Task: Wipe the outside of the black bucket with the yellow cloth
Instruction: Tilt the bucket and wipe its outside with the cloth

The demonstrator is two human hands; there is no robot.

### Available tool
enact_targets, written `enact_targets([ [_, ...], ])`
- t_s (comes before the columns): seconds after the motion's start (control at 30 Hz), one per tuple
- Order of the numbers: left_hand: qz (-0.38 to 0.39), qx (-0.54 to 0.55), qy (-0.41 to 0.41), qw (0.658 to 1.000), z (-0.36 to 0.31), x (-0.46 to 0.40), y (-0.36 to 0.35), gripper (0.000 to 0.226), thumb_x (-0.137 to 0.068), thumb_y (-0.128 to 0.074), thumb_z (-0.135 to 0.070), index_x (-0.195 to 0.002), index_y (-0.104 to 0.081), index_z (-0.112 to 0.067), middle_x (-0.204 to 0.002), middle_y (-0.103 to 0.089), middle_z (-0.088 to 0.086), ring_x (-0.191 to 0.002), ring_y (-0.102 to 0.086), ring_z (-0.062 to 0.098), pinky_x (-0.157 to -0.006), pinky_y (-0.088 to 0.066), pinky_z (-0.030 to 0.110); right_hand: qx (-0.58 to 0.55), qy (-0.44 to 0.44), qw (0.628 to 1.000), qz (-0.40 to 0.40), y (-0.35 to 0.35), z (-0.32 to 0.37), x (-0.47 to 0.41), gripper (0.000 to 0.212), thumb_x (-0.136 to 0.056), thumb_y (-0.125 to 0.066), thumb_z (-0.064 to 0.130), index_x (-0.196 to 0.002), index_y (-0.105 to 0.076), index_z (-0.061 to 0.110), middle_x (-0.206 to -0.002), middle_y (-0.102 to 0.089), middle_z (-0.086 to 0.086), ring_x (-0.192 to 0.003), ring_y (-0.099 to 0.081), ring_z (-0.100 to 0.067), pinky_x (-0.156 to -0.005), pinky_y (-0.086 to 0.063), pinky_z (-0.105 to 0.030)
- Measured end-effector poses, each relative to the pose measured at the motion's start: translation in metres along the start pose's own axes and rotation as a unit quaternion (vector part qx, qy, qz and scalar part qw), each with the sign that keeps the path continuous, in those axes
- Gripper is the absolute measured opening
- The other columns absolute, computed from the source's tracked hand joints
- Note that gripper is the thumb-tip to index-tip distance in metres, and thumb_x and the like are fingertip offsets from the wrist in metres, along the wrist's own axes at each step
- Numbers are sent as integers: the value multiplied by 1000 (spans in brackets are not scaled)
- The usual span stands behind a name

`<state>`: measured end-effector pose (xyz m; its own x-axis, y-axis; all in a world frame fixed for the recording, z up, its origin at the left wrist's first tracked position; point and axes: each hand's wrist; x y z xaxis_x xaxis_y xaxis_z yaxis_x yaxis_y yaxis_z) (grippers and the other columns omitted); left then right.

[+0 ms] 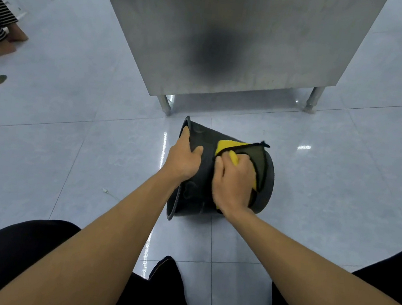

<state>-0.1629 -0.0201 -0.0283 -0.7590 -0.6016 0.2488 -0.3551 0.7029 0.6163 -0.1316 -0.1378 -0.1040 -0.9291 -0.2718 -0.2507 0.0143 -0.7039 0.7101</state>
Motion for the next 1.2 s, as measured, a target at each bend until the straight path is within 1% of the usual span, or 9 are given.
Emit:
enact_targets([
  [0.17,-58,0,-33,998,-1,-3,-1,51,-98,-60,-19,-148,-49,-15,-126,-68,6,-112,-65,27,-96,-54,36,-32,89,995,27,-3,14,-3,30,-104,-42,37,-105,-64,16,-94,-52,-7,-84,-47,-25,-77,-45,-43],
  [0.27,-82,33,3,996,1,-7,-3,55,-96,-66,-23,-147,-50,-12,-132,-65,12,-114,-65,30,-94,-57,43,22,15,999,31,4,-15,-15,37,-104,-38,46,-128,-64,35,-111,-56,-9,-100,-51,-29,-89,-46,-46],
  [0.4,-67,17,12,998,4,-9,-8,65,-104,-54,-26,-161,-25,-19,-149,-51,2,-123,-60,24,-96,-51,23,57,-174,983,24,9,-64,-23,43,-105,-31,46,-118,-66,26,-116,-55,-16,-106,-51,-35,-96,-41,-46],
  [0.47,-37,11,29,999,1,-6,-11,70,-105,-45,-24,-163,-7,-25,-115,-59,-11,-82,-64,12,-67,-49,10,57,-206,976,27,7,-66,-25,43,-106,-30,46,-120,-65,25,-117,-54,-16,-107,-50,-35,-99,-43,-46],
  [0.57,-6,4,61,998,2,-6,-11,80,-99,-44,-21,-162,6,-27,-76,-49,-10,-57,-52,11,-53,-48,26,39,-197,979,35,6,-53,-27,39,-106,-32,42,-120,-64,22,-119,-54,-17,-113,-51,-36,-103,-43,-48],
  [0.7,2,17,66,998,0,-4,-7,75,-95,-52,-15,-154,-5,-11,-80,-56,2,-58,-53,11,-40,-41,18,21,-58,998,25,5,-18,-16,33,-104,-39,35,-92,-60,13,-97,-53,-13,-91,-51,-33,-80,-44,-42],
  [0.93,14,65,38,997,-7,-6,2,66,-90,-61,-5,-139,-17,-12,-115,-59,17,-89,-63,23,-67,-57,33,-30,103,993,46,3,0,-10,35,-105,-38,37,-124,-65,22,-92,-51,-5,-84,-46,-21,-75,-43,-38],
  [1.07,-46,80,35,995,-4,-4,3,55,-88,-71,-9,-127,-33,-15,-115,-60,12,-97,-67,28,-82,-61,49,22,-55,998,27,6,-36,-22,40,-104,-34,38,-133,-60,29,-108,-55,-16,-99,-53,-34,-86,-44,-40],
  [1.2,-73,88,34,993,1,-2,-6,30,-95,-68,-23,-116,-47,-15,-106,-62,3,-99,-66,26,-81,-59,40,22,-198,979,39,8,-57,-26,38,-107,-31,37,-126,-59,19,-116,-53,-20,-107,-54,-39,-98,-46,-46],
])
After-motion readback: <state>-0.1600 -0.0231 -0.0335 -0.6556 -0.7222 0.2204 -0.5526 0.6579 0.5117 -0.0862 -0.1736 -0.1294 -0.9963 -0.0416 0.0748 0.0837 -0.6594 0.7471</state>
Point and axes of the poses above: each hand's wrist, its own x-axis away from the middle knuckle, its own y-axis out of the back of the hand, z = x × y
